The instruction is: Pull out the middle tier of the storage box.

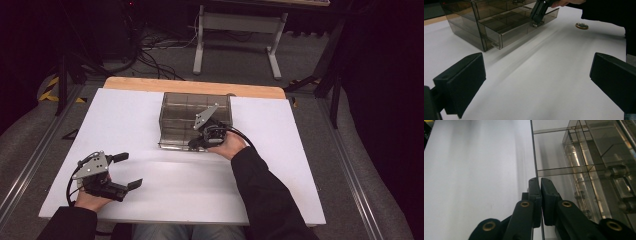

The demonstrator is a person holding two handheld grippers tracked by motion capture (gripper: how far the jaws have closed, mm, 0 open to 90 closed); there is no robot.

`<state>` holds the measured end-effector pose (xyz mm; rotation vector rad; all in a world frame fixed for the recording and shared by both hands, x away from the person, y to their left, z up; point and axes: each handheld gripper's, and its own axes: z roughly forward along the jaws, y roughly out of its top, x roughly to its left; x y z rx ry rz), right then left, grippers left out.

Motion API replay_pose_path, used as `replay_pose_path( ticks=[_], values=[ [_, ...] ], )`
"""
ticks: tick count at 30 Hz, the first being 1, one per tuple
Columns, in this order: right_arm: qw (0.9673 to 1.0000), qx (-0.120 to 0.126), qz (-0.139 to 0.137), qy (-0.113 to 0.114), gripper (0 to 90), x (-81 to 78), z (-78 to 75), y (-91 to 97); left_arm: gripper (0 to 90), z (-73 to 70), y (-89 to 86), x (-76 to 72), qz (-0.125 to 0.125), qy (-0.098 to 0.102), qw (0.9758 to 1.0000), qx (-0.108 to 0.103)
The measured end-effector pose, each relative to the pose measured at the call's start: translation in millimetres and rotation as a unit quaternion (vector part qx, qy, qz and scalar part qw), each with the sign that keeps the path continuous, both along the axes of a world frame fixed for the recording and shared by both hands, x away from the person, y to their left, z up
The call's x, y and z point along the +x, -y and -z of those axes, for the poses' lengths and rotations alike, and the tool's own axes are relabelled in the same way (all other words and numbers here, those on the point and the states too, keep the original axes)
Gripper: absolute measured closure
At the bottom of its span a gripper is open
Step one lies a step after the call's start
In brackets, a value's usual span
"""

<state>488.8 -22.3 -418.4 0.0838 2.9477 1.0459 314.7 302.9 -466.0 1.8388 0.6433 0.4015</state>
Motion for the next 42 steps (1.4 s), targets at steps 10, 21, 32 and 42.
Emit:
replay_pose_path(
  ticks=[10,21,32,42],
  values=[
    [1.0000,0.001,-0.007,-0.004,87.5,-6.6,1.7,0.4,1.1,0.0,0.2,0.3,0.001,-0.005,1.0000,0.004],
    [0.9999,0.006,-0.012,-0.008,87.5,-10.3,3.9,2.4,1.2,0.2,0.5,0.6,0.001,-0.005,1.0000,0.004],
    [0.9997,0.006,-0.017,-0.015,87.8,-14.1,4.3,2.3,1.2,0.2,0.8,0.7,0.002,-0.004,1.0000,0.007],
    [0.9997,0.003,-0.020,-0.015,87.9,-15.2,4.3,2.9,1.2,0.2,0.8,0.7,0.002,-0.003,1.0000,0.007]
  ],
)
